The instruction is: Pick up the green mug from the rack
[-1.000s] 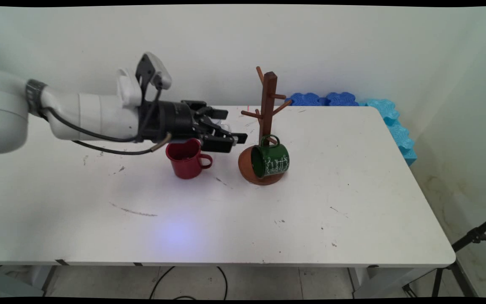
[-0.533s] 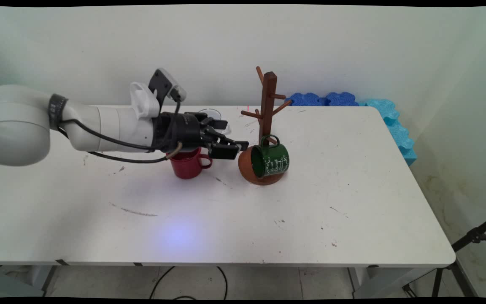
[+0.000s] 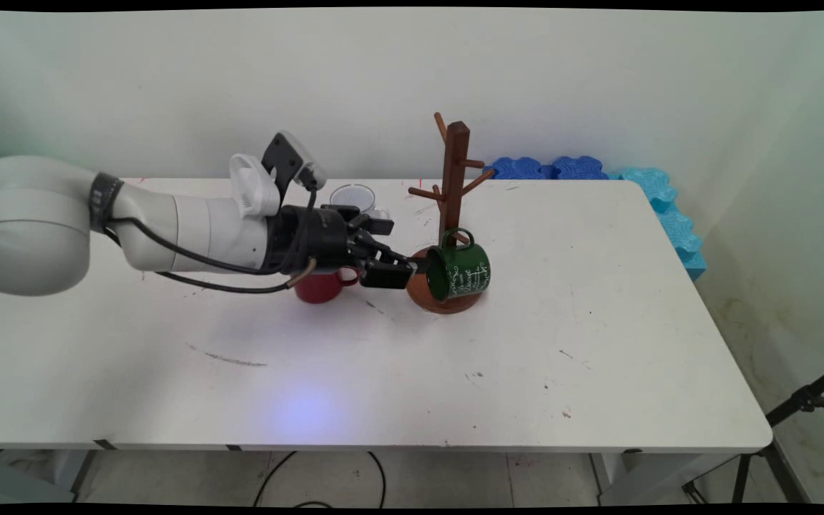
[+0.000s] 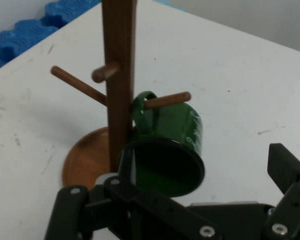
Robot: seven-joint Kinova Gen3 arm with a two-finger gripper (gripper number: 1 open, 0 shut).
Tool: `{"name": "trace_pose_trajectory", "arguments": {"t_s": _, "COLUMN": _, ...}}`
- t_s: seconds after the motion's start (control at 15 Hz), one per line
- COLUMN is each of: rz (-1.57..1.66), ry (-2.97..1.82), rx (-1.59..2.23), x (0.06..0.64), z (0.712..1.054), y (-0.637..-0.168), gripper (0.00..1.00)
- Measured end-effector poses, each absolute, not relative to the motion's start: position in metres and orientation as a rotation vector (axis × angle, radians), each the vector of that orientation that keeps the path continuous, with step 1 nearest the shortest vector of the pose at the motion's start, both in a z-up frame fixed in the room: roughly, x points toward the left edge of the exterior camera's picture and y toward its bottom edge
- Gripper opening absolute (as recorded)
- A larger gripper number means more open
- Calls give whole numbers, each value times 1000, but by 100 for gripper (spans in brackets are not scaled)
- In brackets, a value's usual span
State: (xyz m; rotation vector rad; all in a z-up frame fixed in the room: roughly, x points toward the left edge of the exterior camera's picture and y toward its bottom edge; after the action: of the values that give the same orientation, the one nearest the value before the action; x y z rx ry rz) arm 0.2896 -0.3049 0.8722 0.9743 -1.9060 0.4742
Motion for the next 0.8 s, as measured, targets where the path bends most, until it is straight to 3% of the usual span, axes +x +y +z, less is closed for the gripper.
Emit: {"name": "trace_pose_trajectory", "arguments": {"t_s": 0.8, "rz": 386, "ry": -1893, "rx": 983, "x": 281, "z": 847, "y": -293, "gripper": 100}}
